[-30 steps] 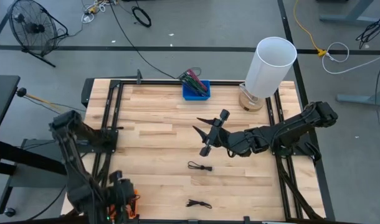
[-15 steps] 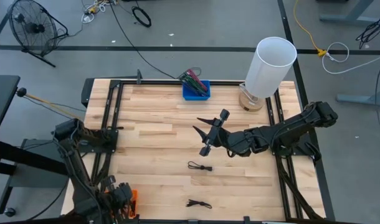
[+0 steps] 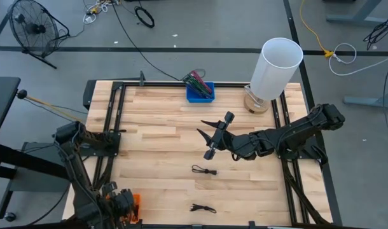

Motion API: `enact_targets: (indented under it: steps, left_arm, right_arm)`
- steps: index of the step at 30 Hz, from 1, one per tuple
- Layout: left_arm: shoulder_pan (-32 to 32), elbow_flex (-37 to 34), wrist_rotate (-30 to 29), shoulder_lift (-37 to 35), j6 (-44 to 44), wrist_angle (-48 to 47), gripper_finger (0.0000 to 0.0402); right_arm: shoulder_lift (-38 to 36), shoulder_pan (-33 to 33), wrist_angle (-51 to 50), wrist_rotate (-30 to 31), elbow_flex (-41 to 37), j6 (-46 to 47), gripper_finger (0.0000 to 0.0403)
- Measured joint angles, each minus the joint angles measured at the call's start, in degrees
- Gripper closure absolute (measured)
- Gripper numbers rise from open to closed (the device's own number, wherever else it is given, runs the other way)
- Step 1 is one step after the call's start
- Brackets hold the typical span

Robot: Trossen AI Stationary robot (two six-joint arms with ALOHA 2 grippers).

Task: Pick & Place USB Port
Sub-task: Put the black charger cable into the orange basket

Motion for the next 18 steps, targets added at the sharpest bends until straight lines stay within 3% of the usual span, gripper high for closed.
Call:
enact_targets:
  steps: [7,10,16,18]
  left_arm:
    - [0.1,0.0,-2.4,0.0,3.2,-0.2,0.0356]
    - [0.2,0.0,-6.5,0.0,8.1,-0.2,0.0356]
    - [1.2,0.0,-21.0,-0.1,18.4,-0.2,0.0356]
    - [2.0,0.0,-25.1,-0.2,21.2,-0.3,0.0356]
  right_arm:
    - [0.0,0.0,-1.4,-0.5,0.0,1.5,0.025]
    - [0.0,0.0,-6.5,-2.7,0.0,9.4,0.025]
    - [0.0,0.2,-27.9,-26.1,-0.1,27.9,0.025]
    - [0.0,0.4,-32.4,-30.5,-0.1,33.0,0.025]
